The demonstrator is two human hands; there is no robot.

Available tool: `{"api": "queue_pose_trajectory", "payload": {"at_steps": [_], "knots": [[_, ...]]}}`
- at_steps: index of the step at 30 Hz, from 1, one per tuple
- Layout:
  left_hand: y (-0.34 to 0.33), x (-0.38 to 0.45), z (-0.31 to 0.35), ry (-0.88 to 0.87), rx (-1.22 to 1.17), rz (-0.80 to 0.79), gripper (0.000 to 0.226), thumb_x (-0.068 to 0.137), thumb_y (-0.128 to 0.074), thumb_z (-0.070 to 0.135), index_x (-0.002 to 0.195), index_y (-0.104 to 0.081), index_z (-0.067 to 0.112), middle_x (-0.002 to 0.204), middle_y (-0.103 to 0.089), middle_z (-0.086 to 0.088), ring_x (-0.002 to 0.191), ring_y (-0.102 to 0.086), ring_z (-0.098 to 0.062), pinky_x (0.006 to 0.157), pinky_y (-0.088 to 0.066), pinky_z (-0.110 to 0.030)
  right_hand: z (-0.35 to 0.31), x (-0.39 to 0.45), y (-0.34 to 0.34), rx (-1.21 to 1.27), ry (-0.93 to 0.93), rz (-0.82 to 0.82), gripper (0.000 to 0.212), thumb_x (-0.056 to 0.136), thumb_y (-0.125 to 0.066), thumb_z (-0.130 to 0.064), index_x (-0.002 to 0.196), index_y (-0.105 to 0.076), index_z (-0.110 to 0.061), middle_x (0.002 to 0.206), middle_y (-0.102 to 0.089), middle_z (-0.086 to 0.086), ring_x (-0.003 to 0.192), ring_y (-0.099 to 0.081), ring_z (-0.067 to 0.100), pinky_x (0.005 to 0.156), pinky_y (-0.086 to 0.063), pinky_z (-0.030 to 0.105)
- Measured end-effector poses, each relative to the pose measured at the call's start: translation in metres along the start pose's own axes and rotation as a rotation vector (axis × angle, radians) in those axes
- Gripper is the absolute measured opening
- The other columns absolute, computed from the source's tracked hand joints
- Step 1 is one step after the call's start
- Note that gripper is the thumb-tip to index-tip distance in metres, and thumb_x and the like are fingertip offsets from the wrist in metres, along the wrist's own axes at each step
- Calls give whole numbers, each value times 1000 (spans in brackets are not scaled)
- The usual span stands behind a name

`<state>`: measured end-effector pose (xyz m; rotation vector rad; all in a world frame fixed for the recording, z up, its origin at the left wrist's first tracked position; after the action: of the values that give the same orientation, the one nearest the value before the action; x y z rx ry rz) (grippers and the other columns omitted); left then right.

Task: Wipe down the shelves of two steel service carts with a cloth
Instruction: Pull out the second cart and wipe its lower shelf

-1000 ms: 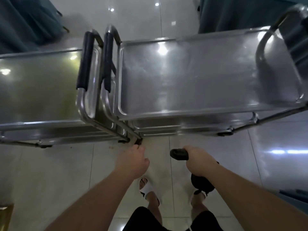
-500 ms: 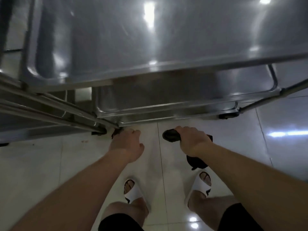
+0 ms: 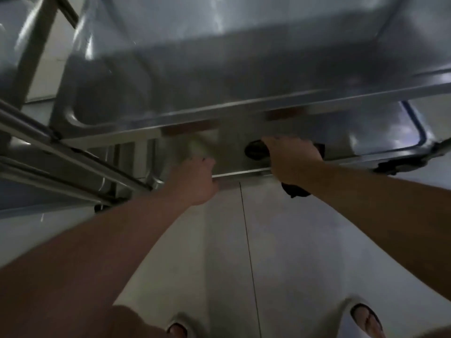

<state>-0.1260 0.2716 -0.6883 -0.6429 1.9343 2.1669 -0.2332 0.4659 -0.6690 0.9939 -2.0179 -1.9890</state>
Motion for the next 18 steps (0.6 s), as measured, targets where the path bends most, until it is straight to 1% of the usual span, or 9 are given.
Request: {"api": "queue_pose_trajectory", "payload": {"at_steps": [2, 5, 7, 9, 11, 12, 14, 16, 18], "knots": [[-11, 19, -11, -9, 38, 35, 46, 96, -59, 43, 133, -58, 17, 132, -62, -13, 118, -62, -38, 94, -55, -47, -10, 22, -10, 39, 0, 43, 42, 98, -53, -11, 138, -52, -24, 115, -64, 7, 99, -62, 28, 88, -56, 47], [-16, 32, -28, -4, 12, 105, 54, 94, -61, 44, 143, -58, 20, 140, -61, -12, 122, -63, -37, 97, -55, -45, -28, 45, -17, 68, 27, 127, 36, 101, -50, -13, 136, -52, -21, 118, -63, 8, 103, -63, 30, 87, -57, 47], [-19, 31, -40, 5, -39, 150, 58, 94, -62, 44, 148, -56, 23, 143, -61, -11, 123, -62, -36, 95, -52, -41, -43, 53, -20, 95, 62, 167, 39, 101, -50, -14, 139, -50, -21, 122, -61, 9, 109, -61, 32, 88, -55, 46], [-27, 22, -54, 25, -65, 154, 61, 95, -61, 49, 149, -53, 23, 141, -60, -10, 123, -61, -35, 94, -51, -42, -62, 60, -23, 156, 96, 192, 43, 98, -52, -13, 140, -47, -22, 119, -61, 8, 109, -60, 31, 88, -55, 47], [-40, 11, -68, 44, -83, 146, 56, 96, -59, 51, 144, -57, 22, 132, -62, -9, 119, -61, -34, 93, -54, -44, -81, 69, -25, 195, 116, 209, 47, 96, -52, -10, 140, -43, -24, 109, -58, 6, 101, -59, 30, 83, -55, 48], [-48, 5, -74, 52, -82, 145, 49, 97, -57, 49, 137, -60, 21, 124, -62, -9, 114, -62, -34, 91, -55, -46, -91, 75, -27, 205, 122, 215, 49, 95, -52, -8, 140, -41, -25, 106, -56, 5, 97, -58, 30, 79, -54, 47], [-60, -5, -86, 57, -62, 155, 39, 99, -56, 44, 126, -63, 17, 113, -62, -9, 108, -63, -34, 87, -56, -47, -110, 87, -31, 218, 136, 238, 50, 93, -53, -8, 139, -40, -25, 102, -53, 6, 93, -55, 30, 72, -48, 43], [-71, -13, -98, 59, -55, 160, 36, 100, -56, 42, 126, -64, 18, 115, -63, -7, 108, -64, -32, 86, -56, -46, -128, 99, -35, 234, 146, 249, 48, 92, -53, -8, 136, -41, -23, 96, -50, 4, 92, -54, 30, 69, -42, 41], [-80, -22, -113, 68, -66, 161, 33, 101, -57, 43, 126, -64, 22, 113, -65, -4, 105, -65, -30, 85, -57, -45, -147, 107, -40, 259, 171, 243, 46, 91, -53, -8, 134, -42, -22, 91, -48, 2, 91, -55, 29, 68, -41, 41]]}}
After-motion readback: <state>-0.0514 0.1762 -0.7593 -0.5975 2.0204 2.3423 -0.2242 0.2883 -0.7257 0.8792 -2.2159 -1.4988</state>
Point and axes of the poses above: each hand's wrist, its own x-axis towards the middle knuckle, its own y-axis out of the back of the hand, z = x × y, the point moved 4 cm from there along x, towards the middle knuckle
